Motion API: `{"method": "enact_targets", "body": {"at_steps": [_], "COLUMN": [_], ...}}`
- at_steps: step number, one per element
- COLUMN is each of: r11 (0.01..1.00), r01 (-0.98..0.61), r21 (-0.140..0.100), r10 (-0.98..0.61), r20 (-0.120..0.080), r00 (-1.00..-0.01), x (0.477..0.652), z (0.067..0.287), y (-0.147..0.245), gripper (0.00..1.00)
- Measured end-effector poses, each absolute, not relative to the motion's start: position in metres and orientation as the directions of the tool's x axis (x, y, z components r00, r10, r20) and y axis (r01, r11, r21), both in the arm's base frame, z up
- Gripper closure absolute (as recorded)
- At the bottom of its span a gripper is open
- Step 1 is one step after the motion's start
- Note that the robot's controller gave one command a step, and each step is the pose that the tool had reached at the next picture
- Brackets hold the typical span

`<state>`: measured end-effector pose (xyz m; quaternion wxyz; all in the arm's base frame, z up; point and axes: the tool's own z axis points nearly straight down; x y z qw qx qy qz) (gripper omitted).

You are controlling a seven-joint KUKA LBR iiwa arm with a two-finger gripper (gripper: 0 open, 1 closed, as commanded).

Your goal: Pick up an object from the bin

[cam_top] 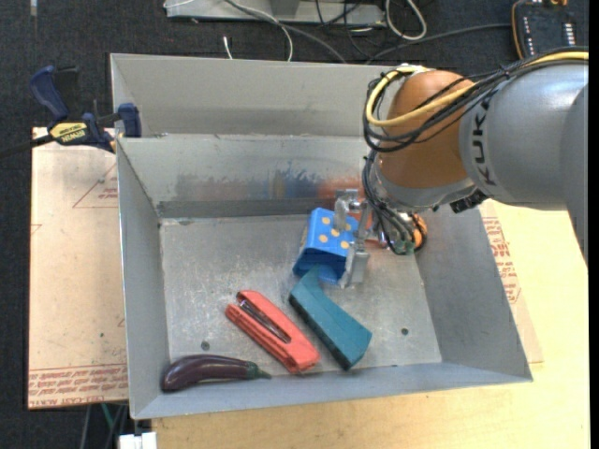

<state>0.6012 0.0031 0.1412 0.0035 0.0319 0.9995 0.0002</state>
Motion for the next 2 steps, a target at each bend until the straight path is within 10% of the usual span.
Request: {"method": "enact_targets", "body": {"at_steps": [1, 2], "r11": [0.988, 0.995], "r01": [-0.153, -0.095], "r21": [-0.002, 0.002], "r10": [-0.152, -0.095], "r20": [-0.042, -0.031], "r00": [-0.987, -0.995], "x": [0.6303, 0.6236], "z": [0.1091, 0.1162], "y": [-0.0091, -0.0065], "gripper": [0.00, 0.00]}}
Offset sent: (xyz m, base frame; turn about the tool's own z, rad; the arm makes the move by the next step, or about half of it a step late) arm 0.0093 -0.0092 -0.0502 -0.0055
